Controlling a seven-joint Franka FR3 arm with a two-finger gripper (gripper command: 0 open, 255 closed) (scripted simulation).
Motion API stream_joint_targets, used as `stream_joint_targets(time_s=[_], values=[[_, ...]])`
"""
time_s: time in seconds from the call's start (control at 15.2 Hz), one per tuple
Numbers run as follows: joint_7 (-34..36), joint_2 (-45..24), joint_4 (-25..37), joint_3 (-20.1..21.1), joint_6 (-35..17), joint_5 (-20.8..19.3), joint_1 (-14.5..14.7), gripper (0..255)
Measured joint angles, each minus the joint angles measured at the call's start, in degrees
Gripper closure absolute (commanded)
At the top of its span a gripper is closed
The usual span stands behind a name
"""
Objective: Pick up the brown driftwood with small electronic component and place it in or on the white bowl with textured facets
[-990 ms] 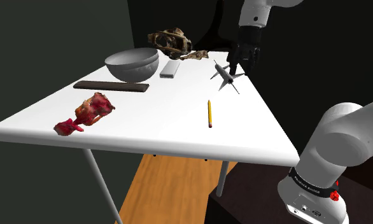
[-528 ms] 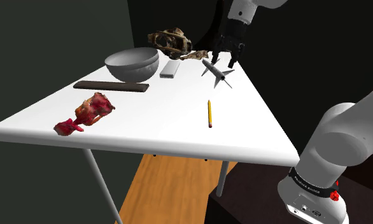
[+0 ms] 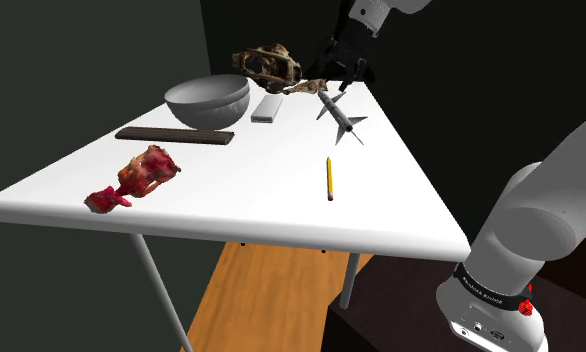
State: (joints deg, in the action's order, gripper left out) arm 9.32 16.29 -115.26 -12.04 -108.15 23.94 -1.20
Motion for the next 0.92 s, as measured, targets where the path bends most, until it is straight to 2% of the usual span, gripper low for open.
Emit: stream_joint_targets(time_s=[0.2,0.66,0.92], values=[[0.0,-3.1,3.0,-1.2,-1.7,2.8,-0.2,0],[-0.4,-4.5,0.5,-0.3,-6.2,4.3,0.6,0],[-0.5,-4.5,0.0,-0.2,-6.8,4.4,0.7,0]])
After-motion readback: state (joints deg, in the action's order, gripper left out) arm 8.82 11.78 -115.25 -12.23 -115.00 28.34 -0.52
